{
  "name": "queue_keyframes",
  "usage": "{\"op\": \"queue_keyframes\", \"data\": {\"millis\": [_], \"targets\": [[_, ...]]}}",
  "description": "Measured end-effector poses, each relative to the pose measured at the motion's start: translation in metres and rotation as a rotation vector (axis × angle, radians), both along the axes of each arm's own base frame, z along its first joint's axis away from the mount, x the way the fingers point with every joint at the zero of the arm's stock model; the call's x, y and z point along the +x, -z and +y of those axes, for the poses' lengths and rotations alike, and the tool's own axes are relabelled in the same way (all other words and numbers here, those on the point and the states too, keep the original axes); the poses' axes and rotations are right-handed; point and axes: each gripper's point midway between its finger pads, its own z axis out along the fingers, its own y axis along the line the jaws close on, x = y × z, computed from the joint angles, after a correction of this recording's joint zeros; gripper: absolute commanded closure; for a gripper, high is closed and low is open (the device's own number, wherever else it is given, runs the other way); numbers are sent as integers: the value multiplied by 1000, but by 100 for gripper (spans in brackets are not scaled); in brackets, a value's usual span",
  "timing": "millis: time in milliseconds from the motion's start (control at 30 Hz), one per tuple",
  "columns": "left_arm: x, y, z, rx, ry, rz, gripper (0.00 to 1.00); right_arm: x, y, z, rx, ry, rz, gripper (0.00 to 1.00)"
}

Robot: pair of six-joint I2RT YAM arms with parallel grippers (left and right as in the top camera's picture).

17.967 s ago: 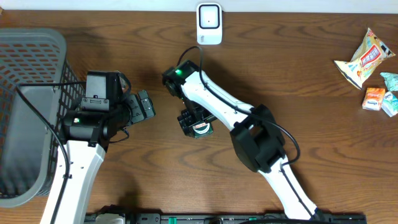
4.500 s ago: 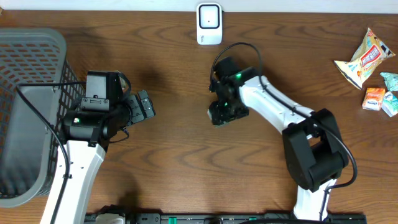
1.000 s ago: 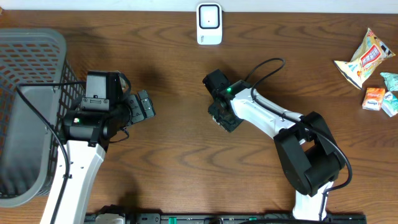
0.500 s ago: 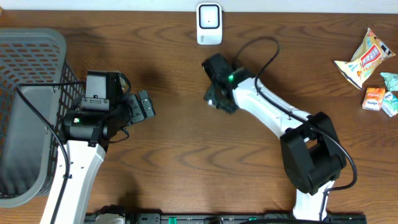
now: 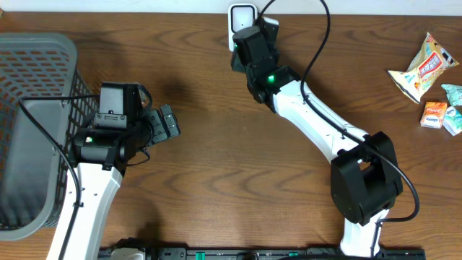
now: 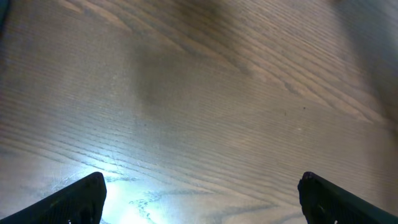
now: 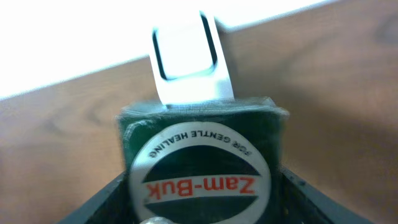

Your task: Scan the item barcode

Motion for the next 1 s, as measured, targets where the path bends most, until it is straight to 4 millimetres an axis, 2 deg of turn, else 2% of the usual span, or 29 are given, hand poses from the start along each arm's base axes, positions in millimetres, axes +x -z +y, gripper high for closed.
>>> {"op": "queue_keyframes", "data": {"millis": [200,333,500,700,767,833,900,1000], "targets": [[0,0,0,0,0,0,2,25,-35,-2,56,27,-163,41],[0,0,0,0,0,0,2,39,-38,-13,71,58,-210,39],[0,0,0,0,0,0,3,46,-23,-22,58,66,-186,30],[0,0,0,0,0,0,2,49,-14,-7,84,-2,-179,24],[0,0,0,0,0,0,2,51,-2,-1,71,-37,-166,19],[0,0,0,0,0,0,2,50,20,7,48,-96,-122,14],[0,0,0,0,0,0,2,47,43,17,30,-162,-70,14],[0,0,0,0,0,0,2,39,57,23,22,-214,-9,20]]}}
